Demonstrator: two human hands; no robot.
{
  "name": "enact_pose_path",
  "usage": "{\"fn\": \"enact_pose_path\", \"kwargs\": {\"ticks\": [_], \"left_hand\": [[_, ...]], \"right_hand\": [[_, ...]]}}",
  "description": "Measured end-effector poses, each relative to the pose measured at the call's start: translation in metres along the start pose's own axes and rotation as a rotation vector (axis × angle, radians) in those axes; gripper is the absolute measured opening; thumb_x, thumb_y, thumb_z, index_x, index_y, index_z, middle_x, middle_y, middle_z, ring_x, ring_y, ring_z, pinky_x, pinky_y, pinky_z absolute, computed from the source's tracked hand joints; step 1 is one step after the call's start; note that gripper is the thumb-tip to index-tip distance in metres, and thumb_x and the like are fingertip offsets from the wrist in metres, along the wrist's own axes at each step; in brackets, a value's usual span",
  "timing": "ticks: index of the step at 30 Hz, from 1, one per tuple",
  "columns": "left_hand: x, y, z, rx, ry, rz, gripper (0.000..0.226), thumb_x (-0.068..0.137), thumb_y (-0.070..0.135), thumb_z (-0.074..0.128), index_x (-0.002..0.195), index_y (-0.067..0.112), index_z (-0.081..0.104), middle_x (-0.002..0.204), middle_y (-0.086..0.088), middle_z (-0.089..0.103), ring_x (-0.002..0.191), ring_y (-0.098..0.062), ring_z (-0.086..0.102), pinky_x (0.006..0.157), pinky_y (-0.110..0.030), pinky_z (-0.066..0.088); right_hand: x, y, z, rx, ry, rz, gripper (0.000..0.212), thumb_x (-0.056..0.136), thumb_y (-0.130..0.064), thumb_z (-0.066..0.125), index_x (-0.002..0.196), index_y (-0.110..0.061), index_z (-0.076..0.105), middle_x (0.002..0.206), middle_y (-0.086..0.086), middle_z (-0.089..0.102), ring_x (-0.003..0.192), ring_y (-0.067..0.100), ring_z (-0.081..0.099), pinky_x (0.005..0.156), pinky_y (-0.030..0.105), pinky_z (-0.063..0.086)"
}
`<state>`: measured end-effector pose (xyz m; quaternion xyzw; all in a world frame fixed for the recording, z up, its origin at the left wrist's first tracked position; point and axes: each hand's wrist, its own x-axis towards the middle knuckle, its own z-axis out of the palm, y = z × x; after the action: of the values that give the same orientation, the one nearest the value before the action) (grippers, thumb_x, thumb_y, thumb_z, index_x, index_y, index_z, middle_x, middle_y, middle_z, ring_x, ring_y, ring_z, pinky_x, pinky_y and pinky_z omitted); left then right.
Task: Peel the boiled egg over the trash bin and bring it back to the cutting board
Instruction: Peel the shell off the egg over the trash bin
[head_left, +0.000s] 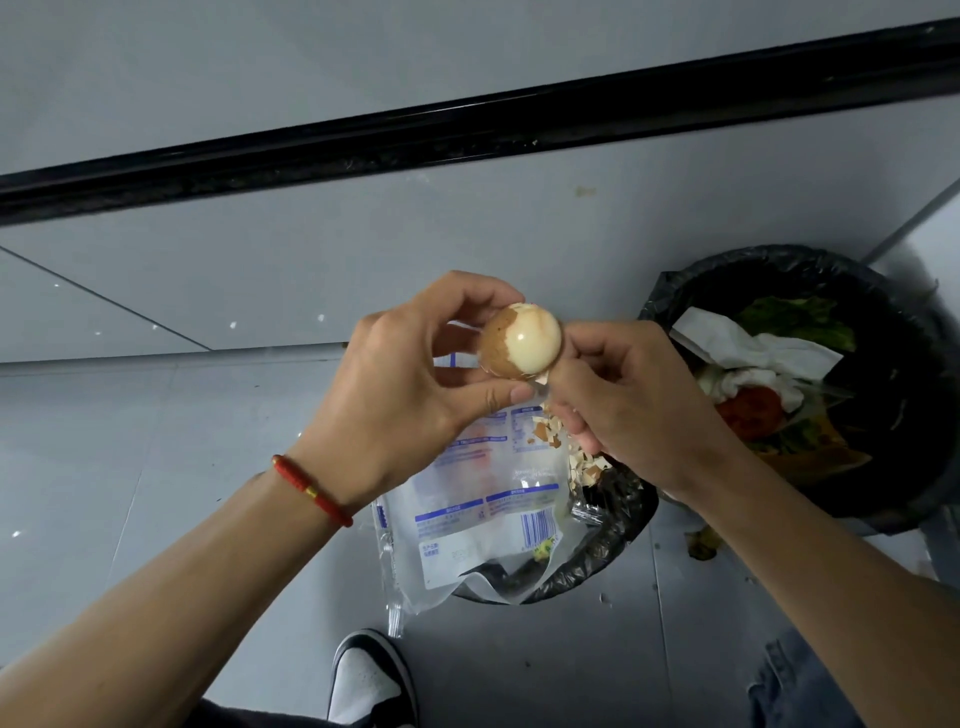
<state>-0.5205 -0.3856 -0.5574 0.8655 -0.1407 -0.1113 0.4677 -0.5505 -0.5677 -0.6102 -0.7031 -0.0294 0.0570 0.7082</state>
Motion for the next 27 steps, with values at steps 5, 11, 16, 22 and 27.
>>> {"fn": "enact_pose_path", "kwargs": {"ticks": [5, 11, 16, 22, 27], "left_hand": [[0.004, 0.001, -0.004, -0.205, -0.015, -0.117, 0.056, 0.069, 0.018, 0.089, 0.118, 0.020, 0.062, 0.102, -0.011, 0.076, 0.087, -0.032, 0.075, 0.083, -0.047, 0.064], [0.004, 0.002, -0.005, -0.352, -0.040, -0.202, 0.053, 0.075, 0.018, 0.080, 0.122, 0.008, 0.058, 0.103, -0.014, 0.080, 0.095, -0.035, 0.078, 0.092, -0.049, 0.061], [0.004, 0.002, -0.005, -0.303, -0.024, -0.217, 0.047, 0.081, 0.018, 0.079, 0.123, 0.008, 0.059, 0.104, -0.016, 0.079, 0.100, -0.042, 0.073, 0.098, -0.053, 0.057], [0.000, 0.005, -0.002, -0.323, -0.030, -0.243, 0.055, 0.073, 0.022, 0.082, 0.120, 0.008, 0.059, 0.106, -0.019, 0.078, 0.104, -0.041, 0.072, 0.097, -0.055, 0.057], [-0.003, 0.004, 0.002, -0.360, -0.020, -0.255, 0.058, 0.068, 0.019, 0.084, 0.118, 0.003, 0.058, 0.114, -0.030, 0.069, 0.109, -0.048, 0.067, 0.096, -0.060, 0.056]], "right_hand": [[0.002, 0.001, -0.009, 0.072, -0.035, 0.011, 0.028, 0.088, -0.004, 0.051, 0.060, 0.000, 0.048, 0.046, 0.005, 0.048, 0.037, 0.010, 0.038, 0.038, 0.014, 0.031], [0.003, 0.005, -0.014, -0.125, -0.009, -0.079, 0.028, 0.090, -0.011, 0.051, 0.065, -0.006, 0.063, 0.053, 0.003, 0.063, 0.043, 0.009, 0.054, 0.043, 0.020, 0.042], [0.001, 0.007, -0.012, -0.516, 0.084, -0.338, 0.038, 0.093, -0.025, 0.050, 0.076, -0.007, 0.079, 0.057, 0.001, 0.070, 0.046, 0.017, 0.059, 0.046, 0.026, 0.044], [0.000, -0.001, -0.005, -0.339, 0.146, -0.254, 0.043, 0.099, -0.043, 0.053, 0.075, -0.009, 0.062, 0.056, 0.001, 0.062, 0.048, 0.020, 0.058, 0.051, 0.040, 0.050], [-0.002, 0.000, -0.002, -0.337, 0.093, -0.264, 0.038, 0.102, -0.033, 0.041, 0.075, -0.008, 0.051, 0.054, 0.010, 0.055, 0.049, 0.027, 0.052, 0.053, 0.046, 0.045]]}}
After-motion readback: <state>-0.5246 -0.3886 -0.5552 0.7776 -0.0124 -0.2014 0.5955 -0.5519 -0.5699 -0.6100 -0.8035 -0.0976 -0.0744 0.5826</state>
